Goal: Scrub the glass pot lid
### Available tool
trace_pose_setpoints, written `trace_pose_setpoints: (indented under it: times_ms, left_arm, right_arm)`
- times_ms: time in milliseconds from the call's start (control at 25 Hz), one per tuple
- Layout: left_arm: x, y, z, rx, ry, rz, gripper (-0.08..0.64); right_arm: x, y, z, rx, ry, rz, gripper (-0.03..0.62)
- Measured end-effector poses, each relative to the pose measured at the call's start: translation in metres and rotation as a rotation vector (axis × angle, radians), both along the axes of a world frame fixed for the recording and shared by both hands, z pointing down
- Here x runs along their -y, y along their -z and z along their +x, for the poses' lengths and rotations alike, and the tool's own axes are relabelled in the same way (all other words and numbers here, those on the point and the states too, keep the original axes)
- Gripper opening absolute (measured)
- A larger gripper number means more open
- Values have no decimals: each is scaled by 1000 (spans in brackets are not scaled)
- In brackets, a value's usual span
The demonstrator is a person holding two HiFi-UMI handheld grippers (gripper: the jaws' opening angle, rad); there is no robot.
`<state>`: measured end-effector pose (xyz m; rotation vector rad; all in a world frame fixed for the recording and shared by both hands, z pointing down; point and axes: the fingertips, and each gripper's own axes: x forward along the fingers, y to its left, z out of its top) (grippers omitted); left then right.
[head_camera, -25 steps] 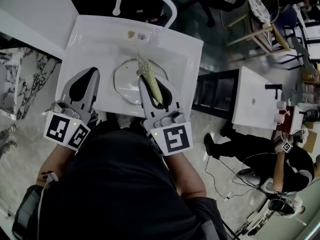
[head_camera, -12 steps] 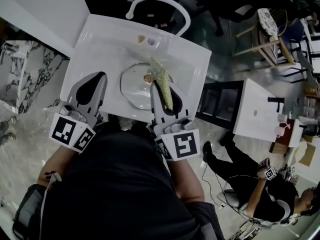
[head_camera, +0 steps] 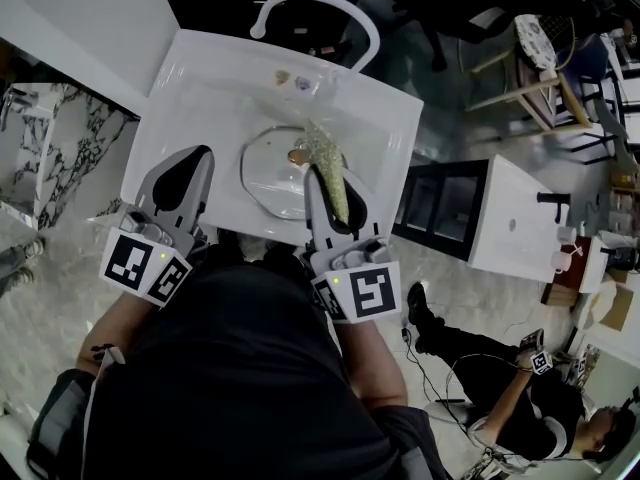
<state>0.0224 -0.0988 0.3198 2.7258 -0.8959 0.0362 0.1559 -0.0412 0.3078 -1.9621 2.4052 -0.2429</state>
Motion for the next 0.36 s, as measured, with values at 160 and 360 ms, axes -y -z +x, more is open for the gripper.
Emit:
trace_pose_setpoints:
  times_ms: [160, 360]
  left_arm:
    - [-3, 0, 1, 3, -1, -1, 2]
    - [-8, -1, -3, 4, 0, -3, 2]
  right_arm:
    - [-2, 1, 2, 5, -2, 3, 66]
    - [-6, 1, 0, 5, -7, 2, 66]
